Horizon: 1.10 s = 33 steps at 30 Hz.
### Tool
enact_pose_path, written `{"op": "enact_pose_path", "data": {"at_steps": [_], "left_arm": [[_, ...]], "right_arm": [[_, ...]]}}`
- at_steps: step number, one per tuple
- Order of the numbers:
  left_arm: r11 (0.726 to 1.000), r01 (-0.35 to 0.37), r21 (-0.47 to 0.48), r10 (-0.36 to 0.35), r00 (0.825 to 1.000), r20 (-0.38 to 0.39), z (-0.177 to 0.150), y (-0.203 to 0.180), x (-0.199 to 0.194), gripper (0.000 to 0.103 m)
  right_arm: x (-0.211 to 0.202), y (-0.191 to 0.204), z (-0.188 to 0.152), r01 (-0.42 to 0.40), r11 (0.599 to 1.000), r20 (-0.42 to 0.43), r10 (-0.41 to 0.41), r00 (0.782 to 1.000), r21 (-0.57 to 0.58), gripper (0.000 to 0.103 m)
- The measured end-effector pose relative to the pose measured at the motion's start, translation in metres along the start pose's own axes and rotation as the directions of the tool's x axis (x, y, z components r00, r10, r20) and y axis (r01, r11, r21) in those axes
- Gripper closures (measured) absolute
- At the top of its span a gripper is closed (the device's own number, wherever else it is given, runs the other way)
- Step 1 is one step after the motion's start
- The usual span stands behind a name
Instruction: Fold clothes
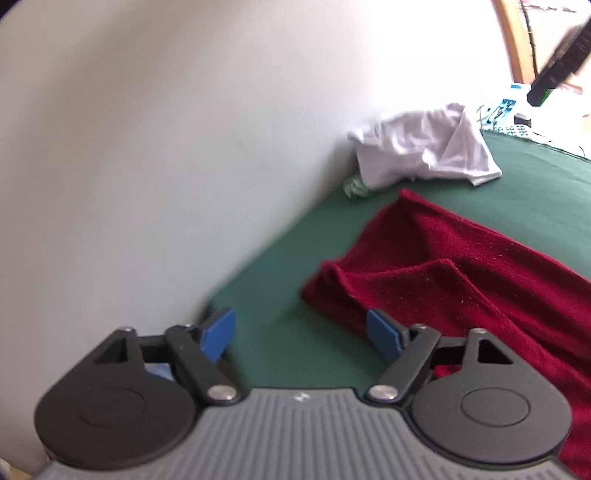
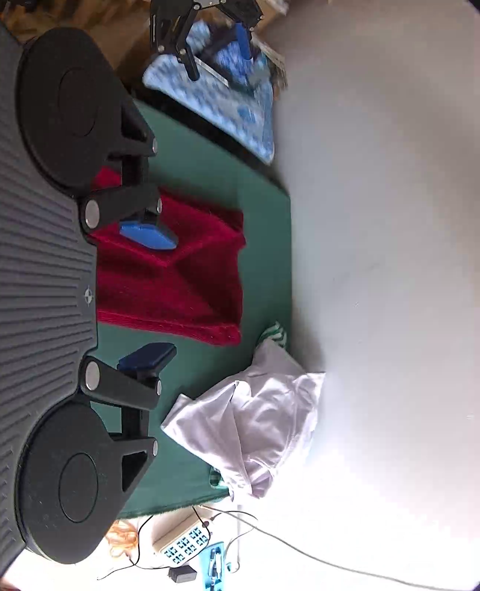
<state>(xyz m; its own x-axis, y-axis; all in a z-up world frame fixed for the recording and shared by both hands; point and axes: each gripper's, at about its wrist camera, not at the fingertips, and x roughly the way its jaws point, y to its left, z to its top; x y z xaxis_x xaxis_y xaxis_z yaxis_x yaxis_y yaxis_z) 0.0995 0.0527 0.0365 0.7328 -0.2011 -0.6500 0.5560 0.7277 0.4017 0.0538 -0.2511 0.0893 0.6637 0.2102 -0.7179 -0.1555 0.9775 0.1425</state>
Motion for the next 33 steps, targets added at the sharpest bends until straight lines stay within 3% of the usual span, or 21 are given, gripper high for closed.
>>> {"op": "enact_pose_path", "data": {"at_steps": [5,9,12,16,21,23,25,26,27,28,29,31,33], "left_arm": [[0.980,0.076,-0.184,-0.086,0.995,-0.046,-0.009,0.006,0.092,0.030],[0.909,0.150,-0.388,-0.167,0.986,-0.011,-0.013,0.011,0.135,0.030],[0.856,0.181,-0.484,-0.208,0.978,-0.002,-0.015,0.008,0.160,0.030],[0.835,0.196,-0.514,-0.245,0.969,-0.028,-0.028,-0.008,0.178,0.028],[0.808,0.258,-0.530,-0.312,0.950,-0.012,-0.035,-0.023,0.176,0.023],[0.807,0.271,-0.525,-0.328,0.944,-0.018,-0.036,-0.031,0.177,0.025],[0.813,0.269,-0.517,-0.332,0.943,-0.031,-0.037,-0.039,0.179,0.037],[0.813,0.269,-0.516,-0.332,0.943,-0.032,-0.039,-0.041,0.179,0.051],[0.812,0.268,-0.518,-0.331,0.943,-0.030,-0.040,-0.042,0.178,0.055],[0.811,0.268,-0.521,-0.330,0.943,-0.028,-0.041,-0.043,0.178,0.057],[0.804,0.274,-0.527,-0.334,0.942,-0.022,-0.041,-0.043,0.177,0.071],[0.778,0.297,-0.553,-0.353,0.936,0.006,-0.041,-0.040,0.173,0.093],[0.735,0.348,-0.582,-0.384,0.921,0.067,-0.039,-0.036,0.166,0.095]], "right_arm": [[0.081,-0.004,0.024,0.002,1.000,-0.015,-0.002,1.000,-0.003,0.049],[0.152,-0.025,0.039,-0.015,0.999,-0.046,0.017,0.999,0.037,0.050],[0.200,-0.037,0.043,-0.125,0.986,-0.060,0.132,0.989,0.112,0.061],[0.255,-0.011,0.051,-0.278,0.957,-0.068,0.284,0.956,0.081,0.061],[0.310,0.034,0.064,-0.370,0.929,-0.092,0.371,0.924,0.028,0.059],[0.327,0.047,0.068,-0.380,0.925,-0.092,0.380,0.920,0.025,0.051],[0.336,0.059,0.066,-0.363,0.932,-0.120,0.359,0.926,-0.016,0.049],[0.341,0.064,0.064,-0.354,0.934,-0.135,0.347,0.928,-0.038,0.051],[0.345,0.069,0.063,-0.346,0.936,-0.150,0.334,0.930,-0.061,0.056],[0.349,0.075,0.062,-0.338,0.937,-0.165,0.321,0.933,-0.084,0.081],[0.354,0.080,0.060,-0.330,0.938,-0.179,0.308,0.934,-0.107,0.089],[0.342,0.079,0.062,-0.307,0.943,-0.134,0.290,0.948,-0.128,0.091],[0.327,0.074,0.064,-0.281,0.950,-0.088,0.270,0.959,-0.136,0.091]]}}
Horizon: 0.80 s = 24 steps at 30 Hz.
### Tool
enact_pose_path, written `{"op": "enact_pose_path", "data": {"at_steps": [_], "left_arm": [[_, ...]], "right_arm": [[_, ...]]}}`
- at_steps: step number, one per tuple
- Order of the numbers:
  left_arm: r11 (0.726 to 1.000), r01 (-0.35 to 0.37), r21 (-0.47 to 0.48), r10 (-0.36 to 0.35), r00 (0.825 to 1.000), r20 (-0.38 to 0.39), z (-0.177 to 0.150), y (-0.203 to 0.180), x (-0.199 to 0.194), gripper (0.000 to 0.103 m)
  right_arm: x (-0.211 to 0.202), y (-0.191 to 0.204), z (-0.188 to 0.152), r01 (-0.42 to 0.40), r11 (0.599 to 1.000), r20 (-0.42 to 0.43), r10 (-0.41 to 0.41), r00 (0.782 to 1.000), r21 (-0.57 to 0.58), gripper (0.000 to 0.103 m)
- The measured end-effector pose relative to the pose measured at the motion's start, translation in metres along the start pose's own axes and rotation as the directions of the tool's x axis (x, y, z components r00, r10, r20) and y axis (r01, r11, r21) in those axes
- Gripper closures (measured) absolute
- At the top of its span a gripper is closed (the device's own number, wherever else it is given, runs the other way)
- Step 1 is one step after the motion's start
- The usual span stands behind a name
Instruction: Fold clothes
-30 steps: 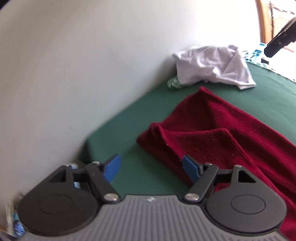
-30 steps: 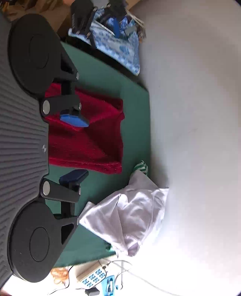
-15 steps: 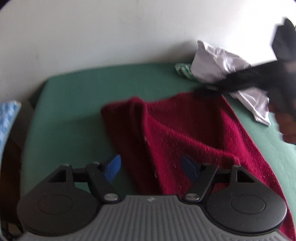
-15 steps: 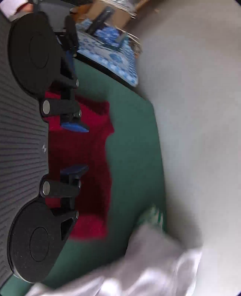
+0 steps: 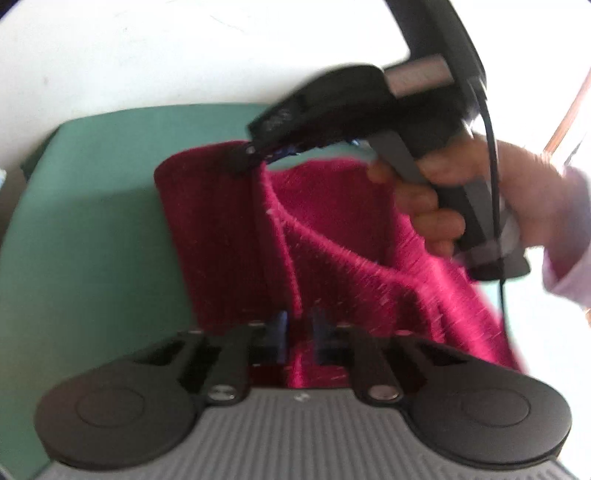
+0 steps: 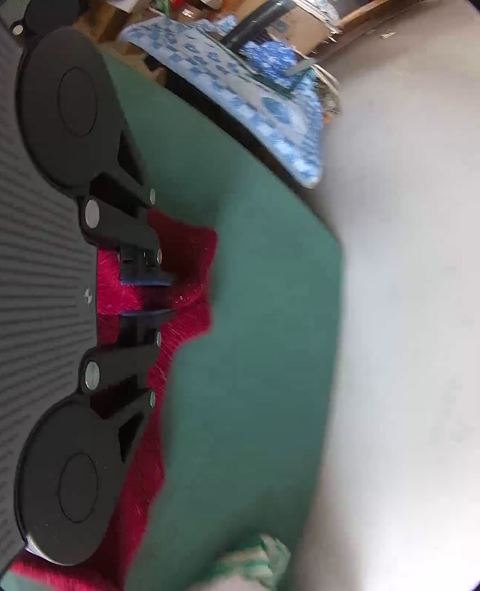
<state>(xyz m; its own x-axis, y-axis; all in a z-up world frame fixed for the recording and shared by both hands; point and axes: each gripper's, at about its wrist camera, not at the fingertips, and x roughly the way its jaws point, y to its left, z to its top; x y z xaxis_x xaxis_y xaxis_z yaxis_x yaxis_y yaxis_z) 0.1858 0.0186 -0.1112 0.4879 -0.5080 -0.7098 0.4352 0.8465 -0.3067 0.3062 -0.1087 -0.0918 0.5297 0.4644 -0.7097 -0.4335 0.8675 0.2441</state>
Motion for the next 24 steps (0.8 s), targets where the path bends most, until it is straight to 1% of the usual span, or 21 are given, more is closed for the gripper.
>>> {"op": "enact_pose_path", "data": {"at_steps": [1,3,4,5,6,7,8,9,11,12,13,14,16,18,19,21,24], "left_arm": [[1.000,0.026,-0.008,-0.026,1.000,0.014,0.001,-0.001,-0.003,0.096],[0.998,0.067,-0.006,-0.067,0.997,0.035,0.001,-0.005,-0.007,0.096],[0.997,0.071,-0.003,-0.071,0.997,0.032,0.000,-0.006,-0.005,0.096],[0.998,0.062,0.001,-0.062,0.998,0.017,-0.002,-0.006,-0.001,0.096],[0.999,0.054,0.005,-0.054,0.999,0.002,-0.004,-0.005,0.004,0.097],[0.999,0.045,0.010,-0.045,0.999,-0.013,-0.006,-0.005,0.008,0.102],[0.999,0.040,0.002,-0.040,0.999,-0.020,-0.008,-0.002,0.011,0.101],[0.999,0.036,-0.014,-0.036,0.999,-0.014,-0.009,0.002,0.008,0.101],[0.999,0.026,-0.041,-0.025,1.000,0.011,-0.012,0.012,-0.003,0.101],[0.998,0.019,-0.057,-0.018,1.000,0.022,-0.014,0.017,-0.008,0.101],[0.997,0.011,-0.074,-0.009,0.999,0.032,-0.017,0.022,-0.013,0.101],[0.996,0.003,-0.092,0.001,0.999,0.041,-0.020,0.028,-0.018,0.101],[0.989,0.002,-0.147,0.004,0.999,0.044,-0.028,0.041,-0.021,0.101],[0.979,0.028,-0.203,-0.022,0.999,0.034,-0.034,0.049,-0.020,0.102],[0.976,0.034,-0.215,-0.028,0.999,0.032,-0.035,0.050,-0.018,0.102],[0.978,0.027,-0.209,-0.020,0.999,0.035,-0.035,0.045,-0.015,0.102],[0.983,0.003,-0.184,0.005,0.999,0.040,-0.029,0.045,-0.015,0.102]], "right_arm": [[-0.008,-0.002,0.000,0.015,1.000,0.013,-0.015,1.000,0.004,0.091],[-0.008,-0.005,-0.001,0.055,0.998,0.000,-0.055,0.998,-0.008,0.091],[-0.008,-0.007,-0.002,0.075,0.997,-0.009,-0.075,0.997,-0.015,0.091],[-0.007,-0.008,-0.003,0.096,0.995,-0.017,-0.096,0.995,-0.022,0.091],[-0.001,-0.011,-0.005,0.094,0.995,-0.030,-0.095,0.995,-0.018,0.091],[0.007,-0.014,-0.007,0.086,0.996,-0.043,-0.086,0.995,-0.011,0.089],[0.015,-0.018,-0.010,0.078,0.997,-0.056,-0.078,0.995,-0.003,0.088],[0.016,-0.022,-0.011,0.065,0.998,-0.044,-0.064,0.997,0.020,0.087],[0.003,-0.032,-0.010,0.029,0.995,0.000,-0.029,1.000,0.095,0.064],[-0.008,-0.036,-0.009,0.006,0.993,0.034,-0.011,0.999,0.121,0.060],[-0.021,-0.039,-0.010,-0.015,0.991,0.066,0.006,0.998,0.130,0.059],[-0.033,-0.039,-0.010,-0.034,0.993,0.081,0.024,0.996,0.117,0.059],[-0.047,-0.037,-0.010,-0.070,0.995,0.071,0.065,0.995,0.071,0.059],[-0.052,-0.031,-0.013,-0.108,0.993,0.050,0.106,0.993,0.045,0.059],[-0.047,-0.026,-0.012,-0.129,0.991,0.038,0.128,0.991,0.043,0.059],[-0.034,-0.017,-0.012,-0.160,0.987,0.024,0.159,0.987,0.031,0.062],[-0.011,-0.004,-0.016,-0.158,0.987,0.013,0.158,0.987,-0.002,0.070]]}}
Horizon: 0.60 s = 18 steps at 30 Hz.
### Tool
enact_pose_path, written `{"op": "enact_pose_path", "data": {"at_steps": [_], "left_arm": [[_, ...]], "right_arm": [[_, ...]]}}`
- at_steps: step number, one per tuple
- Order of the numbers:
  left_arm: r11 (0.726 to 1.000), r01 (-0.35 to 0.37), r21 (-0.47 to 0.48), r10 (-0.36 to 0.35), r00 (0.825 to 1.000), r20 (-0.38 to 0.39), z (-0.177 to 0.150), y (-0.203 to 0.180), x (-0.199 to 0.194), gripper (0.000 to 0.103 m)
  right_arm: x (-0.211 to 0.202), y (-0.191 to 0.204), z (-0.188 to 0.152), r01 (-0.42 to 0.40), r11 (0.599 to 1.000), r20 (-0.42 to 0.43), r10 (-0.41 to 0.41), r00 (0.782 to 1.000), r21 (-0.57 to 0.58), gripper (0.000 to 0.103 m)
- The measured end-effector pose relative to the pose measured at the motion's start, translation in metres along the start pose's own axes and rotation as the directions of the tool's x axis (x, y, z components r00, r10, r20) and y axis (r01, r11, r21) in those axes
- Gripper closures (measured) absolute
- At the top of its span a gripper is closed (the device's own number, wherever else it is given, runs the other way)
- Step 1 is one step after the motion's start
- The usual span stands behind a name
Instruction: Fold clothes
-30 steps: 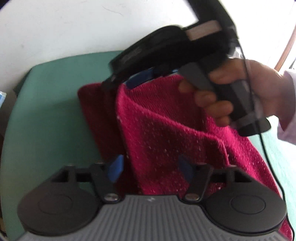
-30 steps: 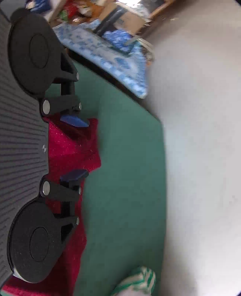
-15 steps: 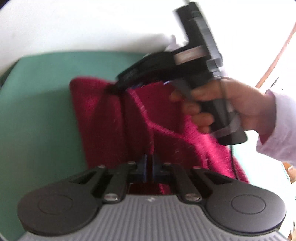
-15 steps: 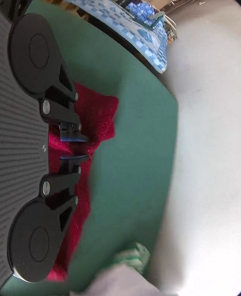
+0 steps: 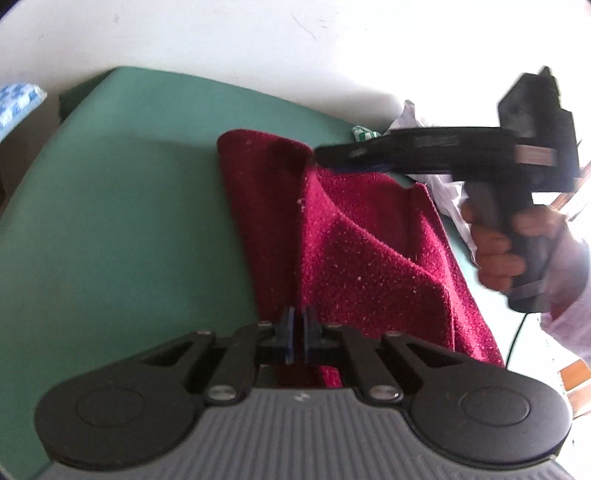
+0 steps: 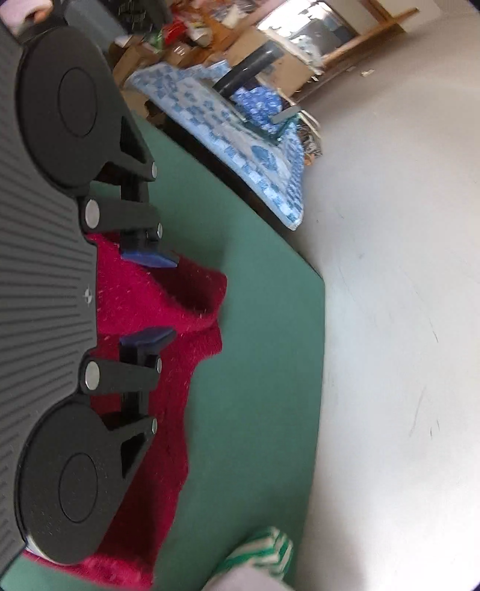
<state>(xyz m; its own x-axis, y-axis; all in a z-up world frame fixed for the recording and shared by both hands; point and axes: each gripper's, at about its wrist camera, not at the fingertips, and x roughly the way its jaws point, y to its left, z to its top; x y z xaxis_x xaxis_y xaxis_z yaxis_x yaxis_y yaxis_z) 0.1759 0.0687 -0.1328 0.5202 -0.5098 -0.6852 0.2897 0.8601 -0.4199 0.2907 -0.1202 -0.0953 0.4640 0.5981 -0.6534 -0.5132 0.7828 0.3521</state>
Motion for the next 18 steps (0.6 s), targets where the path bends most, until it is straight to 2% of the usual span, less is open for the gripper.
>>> {"op": "enact_pose_path", "data": {"at_steps": [2,5,7,8,10,13,15,18], "left_arm": [[1.000,-0.023,0.020,0.023,1.000,0.003,-0.002,-0.004,-0.005,0.100],[0.995,-0.078,0.062,0.076,0.996,0.038,-0.003,-0.014,-0.025,0.100],[0.982,-0.097,0.160,0.086,0.993,0.077,-0.010,-0.032,-0.043,0.100],[0.970,-0.105,0.219,0.085,0.991,0.098,-0.014,-0.043,-0.053,0.091],[0.955,-0.059,0.292,0.035,0.996,0.088,-0.025,-0.058,-0.064,0.076],[0.943,0.027,0.332,-0.027,1.000,-0.003,-0.045,-0.071,-0.056,0.076],[0.935,0.015,0.353,0.011,0.997,-0.071,-0.059,-0.075,-0.037,0.077],[0.906,-0.054,0.419,0.077,0.996,-0.037,-0.068,-0.085,-0.034,0.074]], "right_arm": [[0.020,-0.003,-0.004,0.010,1.000,-0.034,-0.009,0.999,0.023,0.075],[0.026,-0.005,-0.005,0.051,0.998,-0.033,-0.050,0.998,0.024,0.076],[0.011,-0.009,-0.005,0.026,0.997,-0.026,-0.025,0.999,0.068,0.073],[-0.003,-0.011,-0.006,-0.001,0.997,-0.012,0.002,1.000,0.083,0.073],[-0.029,-0.012,-0.013,-0.055,0.994,-0.005,0.056,0.998,0.096,0.071],[-0.051,-0.009,-0.038,-0.127,0.986,-0.094,0.137,0.986,0.107,0.069],[-0.046,-0.007,-0.054,-0.087,0.990,-0.149,0.103,0.984,0.109,0.069],[-0.045,-0.013,-0.062,0.006,0.990,-0.076,0.005,0.997,0.141,0.073]]}}
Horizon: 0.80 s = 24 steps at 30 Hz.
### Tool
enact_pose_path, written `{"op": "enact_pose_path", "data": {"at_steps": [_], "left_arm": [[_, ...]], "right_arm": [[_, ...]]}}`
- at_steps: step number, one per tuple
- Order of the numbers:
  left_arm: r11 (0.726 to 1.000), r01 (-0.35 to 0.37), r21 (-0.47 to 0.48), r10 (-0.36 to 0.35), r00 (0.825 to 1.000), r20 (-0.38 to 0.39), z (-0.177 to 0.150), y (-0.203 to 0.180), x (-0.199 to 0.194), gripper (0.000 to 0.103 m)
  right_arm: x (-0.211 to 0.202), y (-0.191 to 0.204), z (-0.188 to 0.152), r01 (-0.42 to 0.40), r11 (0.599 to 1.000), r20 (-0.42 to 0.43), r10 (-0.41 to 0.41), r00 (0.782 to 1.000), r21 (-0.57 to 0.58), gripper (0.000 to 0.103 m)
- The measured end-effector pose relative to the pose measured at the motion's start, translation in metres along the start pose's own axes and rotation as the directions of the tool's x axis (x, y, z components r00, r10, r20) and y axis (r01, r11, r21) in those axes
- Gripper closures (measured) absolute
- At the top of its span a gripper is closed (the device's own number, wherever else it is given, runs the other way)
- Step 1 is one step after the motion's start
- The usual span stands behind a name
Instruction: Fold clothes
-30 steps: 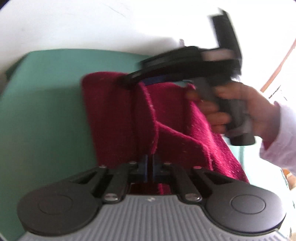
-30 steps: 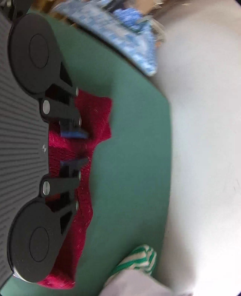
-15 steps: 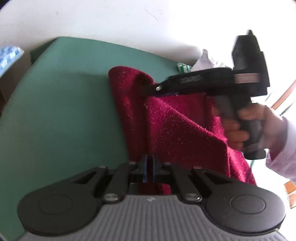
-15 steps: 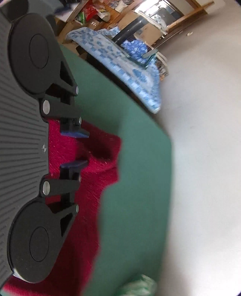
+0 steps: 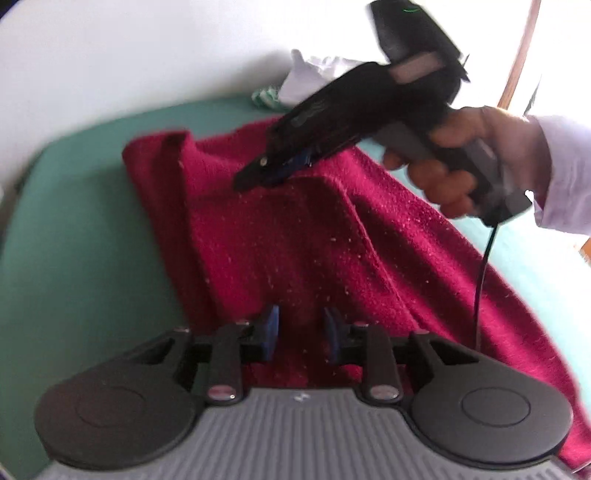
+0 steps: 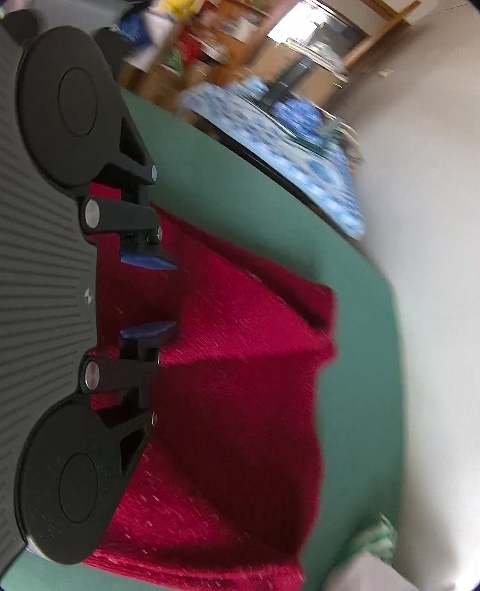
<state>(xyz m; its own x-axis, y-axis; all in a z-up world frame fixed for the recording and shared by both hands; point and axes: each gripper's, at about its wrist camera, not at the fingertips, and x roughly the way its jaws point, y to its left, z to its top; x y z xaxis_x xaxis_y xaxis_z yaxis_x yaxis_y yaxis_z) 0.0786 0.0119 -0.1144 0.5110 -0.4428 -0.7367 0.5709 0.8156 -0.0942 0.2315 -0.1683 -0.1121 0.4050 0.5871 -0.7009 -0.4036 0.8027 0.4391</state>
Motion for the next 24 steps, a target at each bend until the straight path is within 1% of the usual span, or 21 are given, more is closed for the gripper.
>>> {"op": "enact_pose_path", "data": {"at_steps": [1,2,3,4,5,7,8,9,10,11,12,13,14,16,17,18,19,20,22,23,24], "left_arm": [[1.000,-0.012,0.014,0.012,1.000,-0.010,0.002,-0.003,-0.003,0.076],[1.000,-0.007,0.019,0.008,1.000,-0.014,0.002,-0.004,-0.008,0.077],[1.000,0.011,0.021,-0.011,1.000,-0.007,0.000,-0.006,-0.013,0.077],[0.999,0.034,0.019,-0.034,0.999,-0.003,-0.004,-0.009,-0.019,0.076],[0.998,0.056,0.017,-0.056,0.998,-0.004,-0.009,-0.012,-0.024,0.075],[0.997,0.065,0.035,-0.064,0.998,-0.029,-0.022,-0.019,-0.027,0.075],[0.997,0.051,0.058,-0.049,0.998,-0.039,-0.029,-0.026,-0.027,0.075],[0.996,0.031,0.083,-0.028,0.999,-0.038,-0.036,-0.032,-0.030,0.075],[0.995,0.024,0.102,-0.021,0.999,-0.033,-0.040,-0.037,-0.035,0.075],[0.993,0.044,0.106,-0.040,0.999,-0.035,-0.042,-0.041,-0.041,0.075],[0.992,0.076,0.100,-0.072,0.997,-0.037,-0.045,-0.044,-0.047,0.075],[0.989,0.115,0.094,-0.111,0.993,-0.039,-0.048,-0.048,-0.053,0.075],[0.983,0.159,0.086,-0.157,0.987,-0.039,-0.053,-0.053,-0.058,0.074],[0.965,0.238,0.106,-0.233,0.971,-0.061,-0.066,-0.067,-0.066,0.073],[0.956,0.266,0.126,-0.257,0.963,-0.078,-0.074,-0.073,-0.068,0.073],[0.949,0.282,0.140,-0.271,0.958,-0.095,-0.081,-0.078,-0.067,0.073],[0.945,0.291,0.150,-0.276,0.955,-0.109,-0.089,-0.082,-0.065,0.072],[0.939,0.299,0.169,-0.282,0.952,-0.118,-0.090,-0.083,-0.065,0.070],[0.922,0.317,0.221,-0.295,0.947,-0.127,-0.082,-0.082,-0.071,0.069],[0.913,0.326,0.246,-0.302,0.944,-0.131,-0.078,-0.081,-0.073,0.068],[0.909,0.317,0.272,-0.294,0.948,-0.123,-0.071,-0.078,-0.077,0.068]], "right_arm": [[-0.002,-0.005,0.001,0.036,0.998,0.015,-0.037,0.999,0.047,0.077],[-0.011,-0.007,0.000,0.035,0.995,0.042,-0.039,0.998,0.092,0.071],[-0.024,-0.006,-0.004,-0.006,0.994,0.073,-0.002,0.997,0.113,0.071],[-0.035,-0.003,-0.013,-0.066,0.991,0.083,0.056,0.995,0.117,0.071],[-0.046,-0.001,-0.022,-0.128,0.985,0.084,0.119,0.989,0.118,0.066],[-0.052,-0.001,-0.047,-0.154,0.975,0.047,0.148,0.988,0.160,0.058],[-0.052,-0.005,-0.057,-0.116,0.977,0.035,0.112,0.993,0.179,0.059],[-0.054,-0.009,-0.066,-0.063,0.978,0.048,0.054,0.997,0.199,0.064],[-0.057,-0.015,-0.075,-0.009,0.975,0.067,-0.006,0.998,0.221,0.089],[-0.066,-0.019,-0.082,-0.001,0.962,0.095,-0.027,0.995,0.273,0.092],[-0.076,-0.024,-0.088,-0.008,0.943,0.126,-0.036,0.991,0.334,0.086],[-0.088,-0.024,-0.098,-0.045,0.928,0.166,-0.018,0.986,0.370,0.070],[-0.096,-0.021,-0.108,-0.087,0.923,0.188,0.016,0.982,0.375,0.064],[-0.104,-0.013,-0.131,-0.081,0.929,0.143,0.030,0.989,0.362,0.058],[-0.105,-0.010,-0.142,-0.048,0.934,0.108,0.010,0.994,0.355,0.060],[-0.111,-0.010,-0.149,-0.028,0.933,0.106,-0.011,0.994,0.359,0.070],[-0.119,-0.010,-0.156,-0.014,0.930,0.115,-0.030,0.993,0.367,0.077],[-0.127,-0.010,-0.163,-0.001,0.927,0.124,-0.050,0.991,0.376,0.078],[-0.142,-0.007,-0.171,0.024,0.922,0.139,-0.084,0.987,0.386,0.075],[-0.149,-0.003,-0.167,0.057,0.930,0.136,-0.113,0.984,0.364,0.073],[-0.157,0.002,-0.162,0.097,0.938,0.130,-0.147,0.981,0.334,0.072]]}}
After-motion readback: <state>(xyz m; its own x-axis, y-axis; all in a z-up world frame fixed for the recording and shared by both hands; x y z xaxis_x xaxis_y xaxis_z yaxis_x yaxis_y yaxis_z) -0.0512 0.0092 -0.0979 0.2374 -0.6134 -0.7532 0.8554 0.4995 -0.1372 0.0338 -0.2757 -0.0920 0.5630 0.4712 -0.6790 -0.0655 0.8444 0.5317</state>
